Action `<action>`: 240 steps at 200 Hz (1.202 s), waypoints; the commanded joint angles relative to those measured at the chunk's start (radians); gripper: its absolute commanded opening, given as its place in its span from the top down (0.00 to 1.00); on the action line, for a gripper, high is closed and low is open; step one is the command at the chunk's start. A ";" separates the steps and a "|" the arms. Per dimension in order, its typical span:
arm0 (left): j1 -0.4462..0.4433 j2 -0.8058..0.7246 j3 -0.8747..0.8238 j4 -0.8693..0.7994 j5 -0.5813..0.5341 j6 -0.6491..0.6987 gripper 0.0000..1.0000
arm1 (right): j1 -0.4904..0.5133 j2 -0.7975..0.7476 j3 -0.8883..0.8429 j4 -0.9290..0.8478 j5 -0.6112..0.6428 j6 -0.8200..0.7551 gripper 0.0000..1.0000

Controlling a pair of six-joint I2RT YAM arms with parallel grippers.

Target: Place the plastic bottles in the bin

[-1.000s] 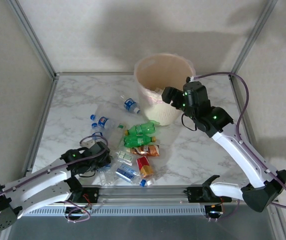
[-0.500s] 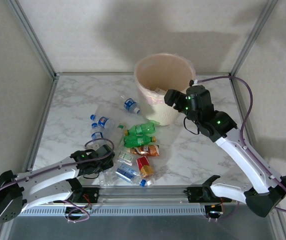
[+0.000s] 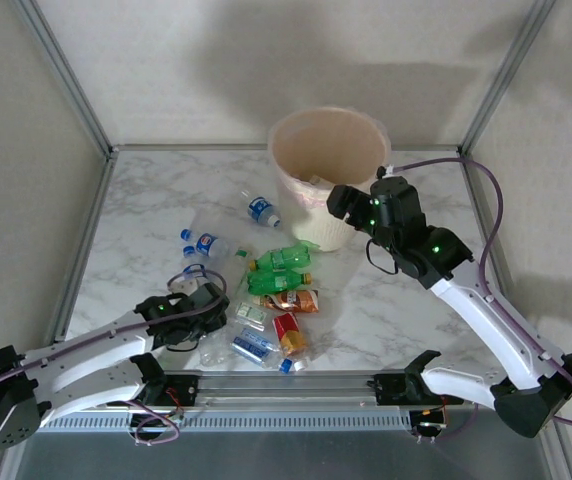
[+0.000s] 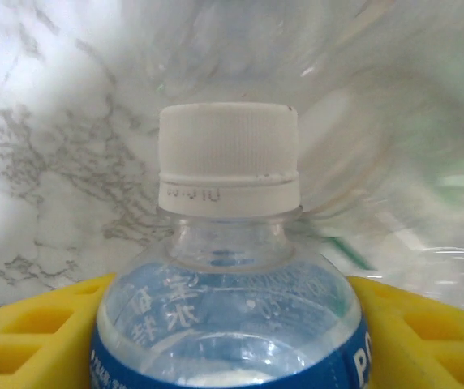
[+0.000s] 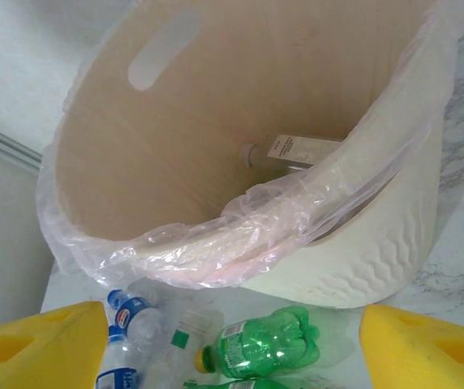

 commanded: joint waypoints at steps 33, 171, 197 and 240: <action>0.059 0.002 0.374 -0.127 -0.168 0.085 0.44 | 0.023 -0.020 0.001 0.054 -0.054 -0.015 0.19; 0.257 0.334 0.901 0.412 0.241 0.183 0.44 | 0.107 -0.023 0.014 0.194 -0.350 -0.070 0.07; 0.270 0.414 1.019 0.444 0.230 0.185 0.44 | 0.107 -0.066 0.034 0.109 -0.151 -0.043 0.07; 0.280 0.602 1.200 0.537 0.270 0.131 0.45 | 0.107 -0.164 -0.033 0.114 -0.145 -0.013 0.07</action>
